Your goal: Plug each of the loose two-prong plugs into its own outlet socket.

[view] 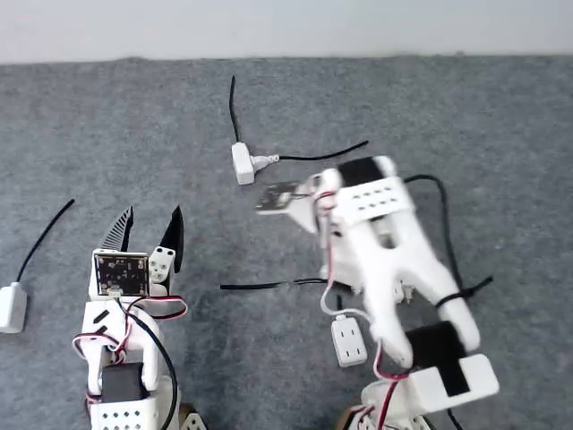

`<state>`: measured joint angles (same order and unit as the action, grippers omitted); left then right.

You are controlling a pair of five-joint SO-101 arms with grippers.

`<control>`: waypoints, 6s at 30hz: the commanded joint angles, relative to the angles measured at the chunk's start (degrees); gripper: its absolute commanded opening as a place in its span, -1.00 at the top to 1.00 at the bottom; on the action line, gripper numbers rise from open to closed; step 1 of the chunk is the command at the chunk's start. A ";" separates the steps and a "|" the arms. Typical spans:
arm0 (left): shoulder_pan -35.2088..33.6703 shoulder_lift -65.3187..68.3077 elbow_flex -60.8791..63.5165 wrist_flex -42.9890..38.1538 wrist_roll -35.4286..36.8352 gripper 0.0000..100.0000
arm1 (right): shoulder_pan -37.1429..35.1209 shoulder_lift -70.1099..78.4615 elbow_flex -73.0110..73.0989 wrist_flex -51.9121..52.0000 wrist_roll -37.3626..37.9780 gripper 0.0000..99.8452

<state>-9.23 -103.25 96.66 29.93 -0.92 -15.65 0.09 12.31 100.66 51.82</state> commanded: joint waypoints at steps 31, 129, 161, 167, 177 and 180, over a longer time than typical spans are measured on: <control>0.26 -0.62 -0.31 0.09 -0.79 0.53 | 0.40 0.22 14.42 -25.54 22.24 0.69; 47.12 -0.97 -28.88 15.65 -7.47 0.53 | -41.80 -41.80 -30.24 -17.19 -7.03 0.98; 39.47 -1.05 -38.29 27.87 -9.85 0.68 | -45.41 -50.42 -28.13 -12.53 -7.12 0.98; 39.03 -1.05 -34.51 26.11 -10.20 0.68 | -35.03 -52.18 -30.77 -12.62 -7.21 0.98; 39.03 -1.05 -30.37 23.38 -10.20 0.68 | -16.66 -62.20 -30.59 -20.18 -14.15 0.98; 39.03 -1.05 -29.93 23.30 -10.20 0.68 | -13.58 -63.78 -28.84 -20.09 -14.24 0.98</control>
<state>29.98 -103.69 66.86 55.25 -11.56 -32.00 -63.21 -16.97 81.93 38.46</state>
